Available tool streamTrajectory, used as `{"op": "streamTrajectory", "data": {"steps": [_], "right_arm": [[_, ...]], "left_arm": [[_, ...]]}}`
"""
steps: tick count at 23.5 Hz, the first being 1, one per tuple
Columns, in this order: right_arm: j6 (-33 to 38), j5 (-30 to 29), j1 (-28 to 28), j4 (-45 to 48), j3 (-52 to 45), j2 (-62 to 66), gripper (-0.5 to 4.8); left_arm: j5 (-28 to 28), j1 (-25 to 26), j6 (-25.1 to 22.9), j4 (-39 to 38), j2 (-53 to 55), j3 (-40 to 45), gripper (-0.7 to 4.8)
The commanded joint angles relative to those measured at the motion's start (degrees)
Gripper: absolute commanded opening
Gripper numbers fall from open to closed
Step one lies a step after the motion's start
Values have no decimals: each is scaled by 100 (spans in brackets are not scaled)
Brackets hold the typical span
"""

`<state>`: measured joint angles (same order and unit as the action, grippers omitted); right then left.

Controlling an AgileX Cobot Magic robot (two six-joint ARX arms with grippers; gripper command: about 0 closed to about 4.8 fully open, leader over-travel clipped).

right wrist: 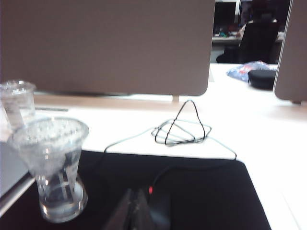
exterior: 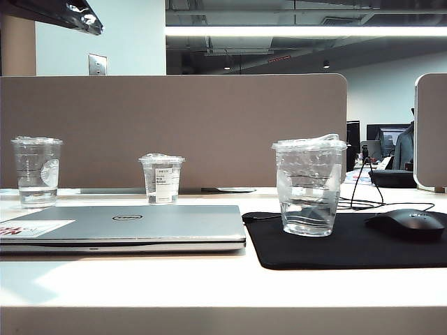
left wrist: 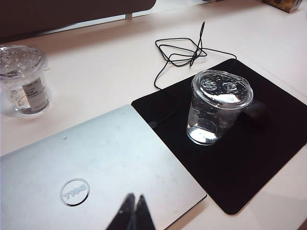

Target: Pick up the coffee cup on the right and place it on the right side of the laptop.

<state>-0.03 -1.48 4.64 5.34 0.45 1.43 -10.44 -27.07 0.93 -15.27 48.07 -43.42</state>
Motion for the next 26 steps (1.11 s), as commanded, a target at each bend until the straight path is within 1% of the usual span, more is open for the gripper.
{"op": "streamTrajectory", "data": {"steps": [1,6,8,10,14,19,21,26], "right_arm": [[2,28,17,-308,-26,-149,-5],[11,26,17,-282,-26,-149,-5],[208,31,15,-197,-26,-149,-5],[212,74,15,-223,-26,-149,-5],[188,748,9,-352,-26,-149,-5],[168,732,7,-739,-26,-149,-5],[168,584,-11,-782,-26,-149,-5],[131,271,-352,-791,-26,-149,-5]], "left_arm": [[-28,-7,-7,68,-9,-28,-5],[-28,-7,-9,72,-9,-31,-5],[-28,-7,-9,74,-9,-31,-5],[-28,-7,-9,74,-9,-28,-5],[-26,-7,-9,74,-9,-31,-5],[-28,-7,-9,74,-9,-28,-5],[-28,-7,-7,74,-9,-28,-5],[-28,-7,-9,74,-9,-28,-5]]}}
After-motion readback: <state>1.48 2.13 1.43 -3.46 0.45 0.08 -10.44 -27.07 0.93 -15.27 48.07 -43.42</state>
